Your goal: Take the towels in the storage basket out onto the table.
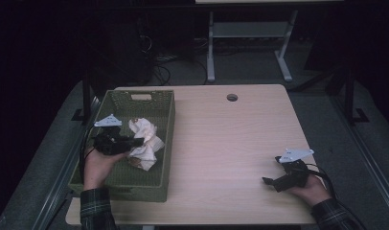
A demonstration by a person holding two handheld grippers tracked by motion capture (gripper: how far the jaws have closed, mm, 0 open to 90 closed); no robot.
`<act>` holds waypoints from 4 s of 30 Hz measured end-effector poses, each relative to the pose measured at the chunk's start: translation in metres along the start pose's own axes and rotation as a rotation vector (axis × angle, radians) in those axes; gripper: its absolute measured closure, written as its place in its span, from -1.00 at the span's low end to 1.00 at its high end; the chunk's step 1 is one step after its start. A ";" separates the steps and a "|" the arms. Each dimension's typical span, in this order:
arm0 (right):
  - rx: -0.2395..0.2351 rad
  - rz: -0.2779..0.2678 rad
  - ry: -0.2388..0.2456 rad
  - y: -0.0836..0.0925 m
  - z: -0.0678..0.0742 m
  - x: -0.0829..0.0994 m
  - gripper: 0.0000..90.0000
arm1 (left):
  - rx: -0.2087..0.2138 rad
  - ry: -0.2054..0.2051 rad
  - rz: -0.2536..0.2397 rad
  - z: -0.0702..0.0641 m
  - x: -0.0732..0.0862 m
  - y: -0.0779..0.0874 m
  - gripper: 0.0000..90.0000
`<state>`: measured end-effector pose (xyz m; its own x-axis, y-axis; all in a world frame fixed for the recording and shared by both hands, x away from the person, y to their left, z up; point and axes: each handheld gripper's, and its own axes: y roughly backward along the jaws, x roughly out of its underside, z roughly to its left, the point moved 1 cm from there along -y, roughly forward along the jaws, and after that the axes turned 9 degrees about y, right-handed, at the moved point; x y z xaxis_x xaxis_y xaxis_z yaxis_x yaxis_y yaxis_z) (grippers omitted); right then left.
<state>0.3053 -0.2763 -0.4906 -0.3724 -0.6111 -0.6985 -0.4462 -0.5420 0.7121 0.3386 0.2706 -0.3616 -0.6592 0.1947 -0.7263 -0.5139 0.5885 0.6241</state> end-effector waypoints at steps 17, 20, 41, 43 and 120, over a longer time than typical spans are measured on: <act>0.001 0.002 -0.001 0.000 0.000 0.000 -0.99 | 0.134 -0.059 -0.161 -0.041 -0.037 0.024 0.70; 0.001 0.002 0.000 0.000 0.000 0.000 -0.99 | 0.158 -0.071 -0.167 -0.050 -0.043 0.023 0.70; 0.001 0.001 0.000 0.000 0.000 0.000 -0.99 | 0.269 -0.173 -0.114 -0.104 -0.069 -0.025 0.69; 0.001 0.001 0.000 0.000 0.000 0.000 -0.99 | 0.273 -0.183 -0.112 -0.109 -0.070 -0.030 0.69; 0.000 0.002 -0.004 0.000 0.000 0.000 -0.99 | 0.314 -0.297 0.098 -0.188 -0.028 -0.242 -0.09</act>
<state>0.3054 -0.2758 -0.4904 -0.3766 -0.6097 -0.6974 -0.4457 -0.5407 0.7134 0.3786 -0.0246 -0.4379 -0.4868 0.4515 -0.7478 -0.2345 0.7571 0.6098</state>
